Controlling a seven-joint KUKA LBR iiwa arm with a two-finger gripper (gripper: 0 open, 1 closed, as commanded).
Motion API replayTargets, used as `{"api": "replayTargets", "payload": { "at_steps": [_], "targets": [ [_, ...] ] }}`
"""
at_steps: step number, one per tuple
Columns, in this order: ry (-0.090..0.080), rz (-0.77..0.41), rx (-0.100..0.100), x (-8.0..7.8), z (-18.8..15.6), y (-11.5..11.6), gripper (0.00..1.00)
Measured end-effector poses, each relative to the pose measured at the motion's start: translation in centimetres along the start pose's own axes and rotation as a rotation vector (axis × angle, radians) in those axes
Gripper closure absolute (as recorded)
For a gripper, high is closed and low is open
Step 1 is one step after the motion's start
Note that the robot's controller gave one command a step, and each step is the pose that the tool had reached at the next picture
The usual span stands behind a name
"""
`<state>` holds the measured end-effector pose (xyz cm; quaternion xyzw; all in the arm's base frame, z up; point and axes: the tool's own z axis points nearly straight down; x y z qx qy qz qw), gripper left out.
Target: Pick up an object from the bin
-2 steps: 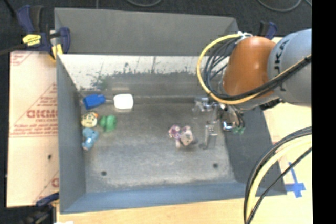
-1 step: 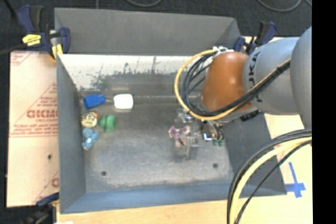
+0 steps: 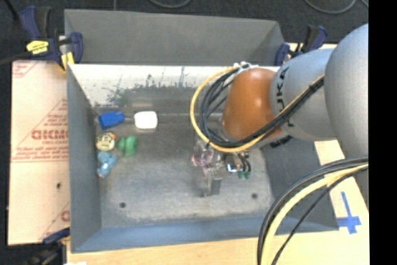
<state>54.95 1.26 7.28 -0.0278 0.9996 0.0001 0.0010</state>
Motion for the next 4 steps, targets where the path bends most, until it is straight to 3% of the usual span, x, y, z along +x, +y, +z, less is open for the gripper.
{"api": "replayTargets", "payload": {
  "at_steps": [1,2,3,4],
  "targets": [
    [-0.003,0.087,0.000,0.7,0.0,-2.8,0.00],
    [-0.006,0.272,0.001,-2.3,0.2,-5.2,1.00],
    [-0.005,0.271,0.001,-2.3,0.2,-5.2,1.00],
    [0.005,0.256,0.002,-1.6,-3.1,-5.5,1.00]
  ]
}}
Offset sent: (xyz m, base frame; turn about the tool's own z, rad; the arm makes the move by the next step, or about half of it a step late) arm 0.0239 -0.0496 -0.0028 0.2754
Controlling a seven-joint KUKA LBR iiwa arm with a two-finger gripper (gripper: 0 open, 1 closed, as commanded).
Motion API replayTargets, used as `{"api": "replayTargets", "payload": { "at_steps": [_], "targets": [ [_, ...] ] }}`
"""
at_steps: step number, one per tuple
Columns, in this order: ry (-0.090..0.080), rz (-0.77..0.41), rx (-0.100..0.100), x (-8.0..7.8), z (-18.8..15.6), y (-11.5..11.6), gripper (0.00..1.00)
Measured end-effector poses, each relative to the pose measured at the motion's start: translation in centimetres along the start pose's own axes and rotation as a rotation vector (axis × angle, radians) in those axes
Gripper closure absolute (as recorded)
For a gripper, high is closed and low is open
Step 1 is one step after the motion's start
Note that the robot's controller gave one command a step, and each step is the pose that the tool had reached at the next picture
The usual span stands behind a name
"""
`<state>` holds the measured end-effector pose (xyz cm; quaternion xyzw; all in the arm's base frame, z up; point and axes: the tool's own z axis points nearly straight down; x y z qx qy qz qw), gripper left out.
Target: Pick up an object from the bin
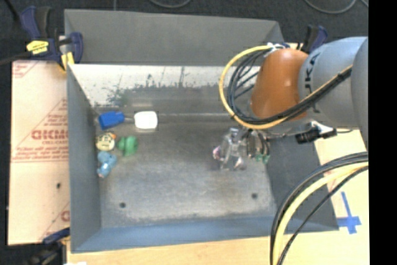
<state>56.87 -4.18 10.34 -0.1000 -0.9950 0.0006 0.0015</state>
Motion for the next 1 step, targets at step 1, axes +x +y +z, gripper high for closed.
{"api": "replayTargets", "payload": {
  "at_steps": [1],
  "targets": [
    [-0.013,0.017,-0.002,3.87,-13.34,0.34,1.00]
  ]
}}
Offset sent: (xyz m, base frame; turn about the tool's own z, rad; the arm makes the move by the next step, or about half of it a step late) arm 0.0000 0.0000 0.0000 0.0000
